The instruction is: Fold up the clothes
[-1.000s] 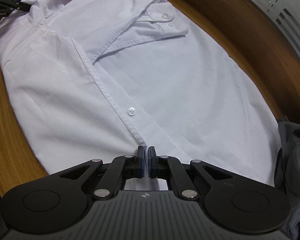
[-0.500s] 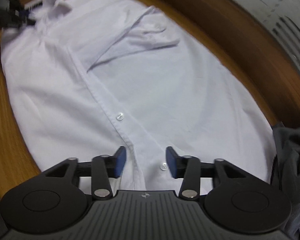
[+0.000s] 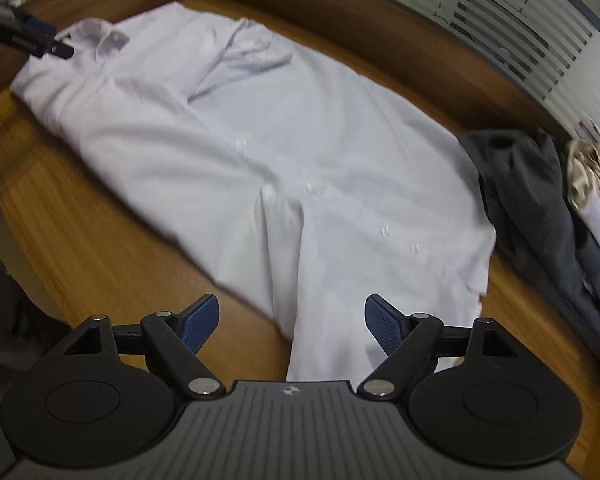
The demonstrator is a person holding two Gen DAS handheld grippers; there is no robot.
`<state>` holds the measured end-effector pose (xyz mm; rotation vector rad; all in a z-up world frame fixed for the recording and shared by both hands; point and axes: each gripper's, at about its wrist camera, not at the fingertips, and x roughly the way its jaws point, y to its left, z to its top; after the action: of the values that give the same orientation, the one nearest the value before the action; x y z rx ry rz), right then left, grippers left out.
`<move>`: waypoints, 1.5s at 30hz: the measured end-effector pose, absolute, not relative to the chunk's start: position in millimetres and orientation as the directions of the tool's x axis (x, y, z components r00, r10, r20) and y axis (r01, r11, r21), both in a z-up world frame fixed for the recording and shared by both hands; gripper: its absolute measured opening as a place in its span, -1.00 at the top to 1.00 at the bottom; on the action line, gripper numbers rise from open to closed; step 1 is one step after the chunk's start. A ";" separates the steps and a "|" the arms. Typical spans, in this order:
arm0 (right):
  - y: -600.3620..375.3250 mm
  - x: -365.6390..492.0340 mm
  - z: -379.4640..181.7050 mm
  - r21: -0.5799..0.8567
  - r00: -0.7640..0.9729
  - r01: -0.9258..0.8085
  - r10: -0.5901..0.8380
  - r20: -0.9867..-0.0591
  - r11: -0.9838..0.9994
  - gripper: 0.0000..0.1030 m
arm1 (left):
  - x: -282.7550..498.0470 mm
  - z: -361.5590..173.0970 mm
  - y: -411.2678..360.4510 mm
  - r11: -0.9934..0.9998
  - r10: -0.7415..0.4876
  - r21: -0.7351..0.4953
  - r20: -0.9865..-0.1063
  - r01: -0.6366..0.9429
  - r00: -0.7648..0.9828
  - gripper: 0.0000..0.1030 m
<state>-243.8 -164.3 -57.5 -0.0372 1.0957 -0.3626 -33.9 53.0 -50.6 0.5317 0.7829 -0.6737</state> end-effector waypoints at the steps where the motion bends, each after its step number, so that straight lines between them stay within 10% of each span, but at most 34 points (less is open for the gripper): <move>1: -159.5 -250.2 -62.5 -0.226 0.395 0.276 -0.325 -0.859 0.934 -0.65 | -37.8 -52.6 49.8 0.659 -0.349 0.186 -0.783 0.729 0.515 -0.39; 5: -148.3 -268.8 -82.8 -0.302 0.364 0.292 -0.397 -0.842 0.908 -0.44 | -49.7 -56.2 38.0 0.623 -0.364 0.188 -0.790 0.760 0.493 -0.39; 12: -178.7 -280.0 -84.7 -0.367 0.361 0.313 -0.467 -0.807 0.876 0.86 | -72.3 -54.4 17.1 0.607 -0.362 0.214 -0.783 0.765 0.506 -0.39; 22: -285.7 -257.5 -32.5 -0.345 0.381 0.181 -0.389 -0.839 0.921 0.90 | -102.0 -57.1 -10.0 0.752 -0.264 0.199 -0.783 0.629 0.563 -0.39; 40: -409.2 -233.3 -112.4 -0.168 0.275 0.012 -0.165 -0.947 0.986 0.86 | -157.1 -71.1 -80.4 0.808 -0.161 0.253 -0.773 0.532 0.614 -0.40; 45: -421.3 -280.6 -86.6 -0.099 0.385 0.043 -0.108 -0.916 0.994 -0.01 | -178.4 -78.5 -125.8 0.754 -0.251 0.210 -0.784 0.623 0.568 -0.40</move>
<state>-280.6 -421.3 -86.6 -0.0619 1.1715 -0.0964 -178.4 -125.8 -78.5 0.5046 0.8166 -0.5393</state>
